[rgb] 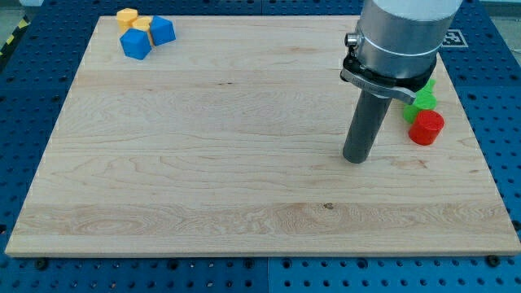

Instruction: Point at the yellow hexagon

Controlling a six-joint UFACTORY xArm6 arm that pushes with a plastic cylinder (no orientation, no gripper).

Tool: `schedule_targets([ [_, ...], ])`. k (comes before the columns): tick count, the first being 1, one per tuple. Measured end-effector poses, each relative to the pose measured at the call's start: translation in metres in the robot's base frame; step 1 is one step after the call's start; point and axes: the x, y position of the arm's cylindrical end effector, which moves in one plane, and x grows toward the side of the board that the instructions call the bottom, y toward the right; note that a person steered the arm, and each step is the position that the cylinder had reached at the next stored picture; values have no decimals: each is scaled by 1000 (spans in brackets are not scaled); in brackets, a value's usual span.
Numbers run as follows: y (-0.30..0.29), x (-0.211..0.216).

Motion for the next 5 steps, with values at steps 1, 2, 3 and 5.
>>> schedule_targets([
  [1,0,0],
  [2,0,8],
  [3,-5,8],
  [5,-111,-1],
])
